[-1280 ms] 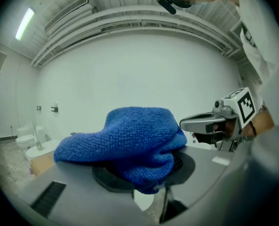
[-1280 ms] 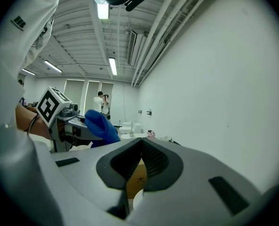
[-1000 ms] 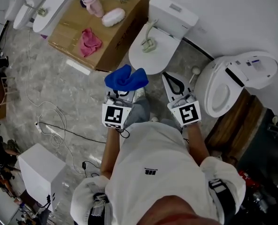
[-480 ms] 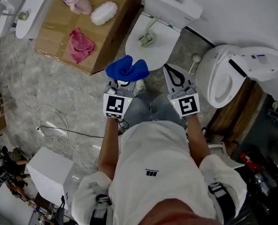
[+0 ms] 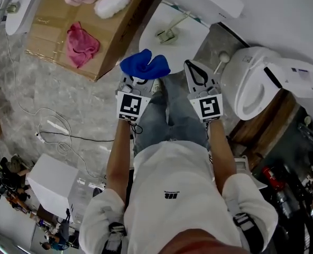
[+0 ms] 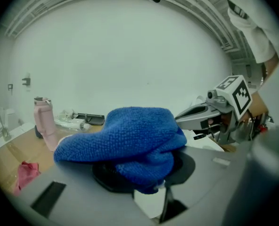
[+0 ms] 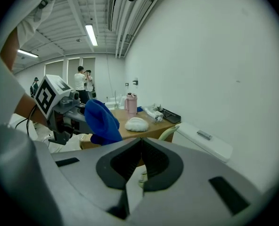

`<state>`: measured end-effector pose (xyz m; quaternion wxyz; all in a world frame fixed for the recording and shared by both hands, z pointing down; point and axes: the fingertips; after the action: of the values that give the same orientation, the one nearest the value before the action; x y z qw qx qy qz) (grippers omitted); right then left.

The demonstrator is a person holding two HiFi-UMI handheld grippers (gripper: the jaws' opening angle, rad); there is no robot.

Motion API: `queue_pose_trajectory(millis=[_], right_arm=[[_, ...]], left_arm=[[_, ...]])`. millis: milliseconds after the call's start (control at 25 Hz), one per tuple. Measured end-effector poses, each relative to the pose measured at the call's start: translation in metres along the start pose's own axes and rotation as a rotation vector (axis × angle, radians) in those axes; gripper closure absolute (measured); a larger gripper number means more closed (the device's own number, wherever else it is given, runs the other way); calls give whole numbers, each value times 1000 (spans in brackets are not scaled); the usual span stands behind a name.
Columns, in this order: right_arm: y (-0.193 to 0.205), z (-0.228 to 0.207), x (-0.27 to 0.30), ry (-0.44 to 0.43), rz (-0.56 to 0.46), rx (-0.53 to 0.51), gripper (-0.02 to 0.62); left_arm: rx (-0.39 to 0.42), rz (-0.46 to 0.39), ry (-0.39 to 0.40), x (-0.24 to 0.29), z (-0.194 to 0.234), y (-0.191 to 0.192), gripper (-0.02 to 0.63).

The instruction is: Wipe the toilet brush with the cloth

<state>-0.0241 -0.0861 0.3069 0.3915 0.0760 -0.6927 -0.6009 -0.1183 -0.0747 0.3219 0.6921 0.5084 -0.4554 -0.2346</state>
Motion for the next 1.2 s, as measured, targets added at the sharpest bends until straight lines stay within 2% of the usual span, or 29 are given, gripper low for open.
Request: queue_pose_trajectory(millis=[760, 1200], right_arm=[[137, -40, 111, -74, 125, 8, 598], [207, -49, 165, -88, 188, -15, 574]], left_arm=[[-21, 74, 37, 117, 19, 95, 472], [-47, 56, 46, 158, 31, 132, 472]])
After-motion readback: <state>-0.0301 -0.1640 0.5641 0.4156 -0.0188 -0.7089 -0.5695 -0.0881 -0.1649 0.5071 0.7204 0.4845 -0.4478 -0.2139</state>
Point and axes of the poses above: the fingertips, and each gripper's own axes: x forward along the fingers, z to its left, y out of its underside, and after that the axes turned 4 degrees about -y, right-handed
